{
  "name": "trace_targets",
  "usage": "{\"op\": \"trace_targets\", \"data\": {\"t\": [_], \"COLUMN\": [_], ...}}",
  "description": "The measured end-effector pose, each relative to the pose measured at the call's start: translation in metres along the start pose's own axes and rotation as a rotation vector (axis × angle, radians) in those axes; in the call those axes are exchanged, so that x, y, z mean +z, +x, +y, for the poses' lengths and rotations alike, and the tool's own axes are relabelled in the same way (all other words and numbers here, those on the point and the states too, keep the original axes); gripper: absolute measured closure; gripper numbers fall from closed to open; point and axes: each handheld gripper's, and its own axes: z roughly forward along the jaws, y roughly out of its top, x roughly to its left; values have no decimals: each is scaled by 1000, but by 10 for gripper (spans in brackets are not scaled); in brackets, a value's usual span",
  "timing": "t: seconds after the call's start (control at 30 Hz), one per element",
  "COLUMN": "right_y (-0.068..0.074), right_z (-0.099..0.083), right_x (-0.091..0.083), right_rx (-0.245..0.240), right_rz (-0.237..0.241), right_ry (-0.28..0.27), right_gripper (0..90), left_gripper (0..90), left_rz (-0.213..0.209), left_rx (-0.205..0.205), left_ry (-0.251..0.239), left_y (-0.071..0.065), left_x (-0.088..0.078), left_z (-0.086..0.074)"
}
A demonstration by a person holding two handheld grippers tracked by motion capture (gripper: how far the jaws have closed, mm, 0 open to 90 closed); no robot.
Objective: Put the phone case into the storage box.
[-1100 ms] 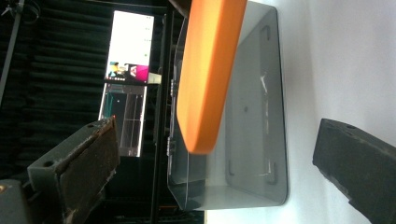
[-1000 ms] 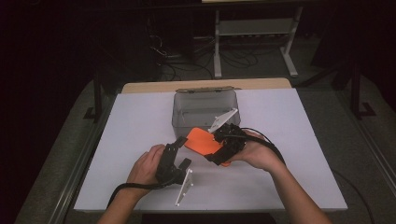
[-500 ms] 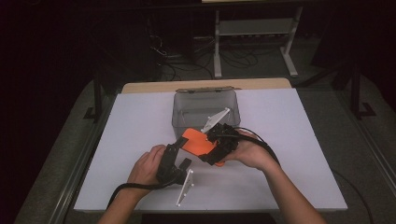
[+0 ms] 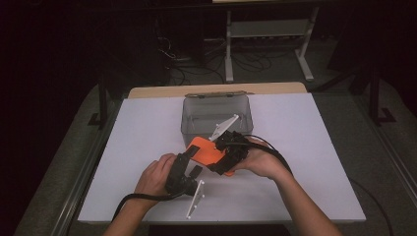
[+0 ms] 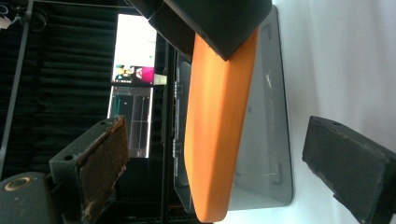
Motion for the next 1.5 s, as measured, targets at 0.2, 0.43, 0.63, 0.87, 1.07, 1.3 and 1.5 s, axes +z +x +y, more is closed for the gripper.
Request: {"op": "trace_targets", "data": {"t": [0.2,0.43,0.63,0.87,1.07,1.3,1.5], "right_y": [1,1,2,2,2,4,4], "right_z": [0,0,0,0,0,1,1], "right_x": [0,-1,-2,-2,-2,0,0], "right_rx": [0,-3,-6,-2,-2,-4,-3], "right_rz": [1,3,1,2,2,3,4], "right_ry": [0,-5,-4,-6,-6,-4,-3], "right_gripper": [147,147,147,147,147,147,147], "left_gripper": [139,186,235,284,328,372,414], "left_rz": [18,33,33,42,51,58,64], "left_rx": [10,13,20,32,30,34,48], "left_ry": [-1,1,0,3,2,-2,-1], "left_y": [-1,-1,-1,-1,-1,-1,-1], "left_x": [0,0,1,0,0,0,-1], "left_z": [1,1,2,4,4,5,6]}}
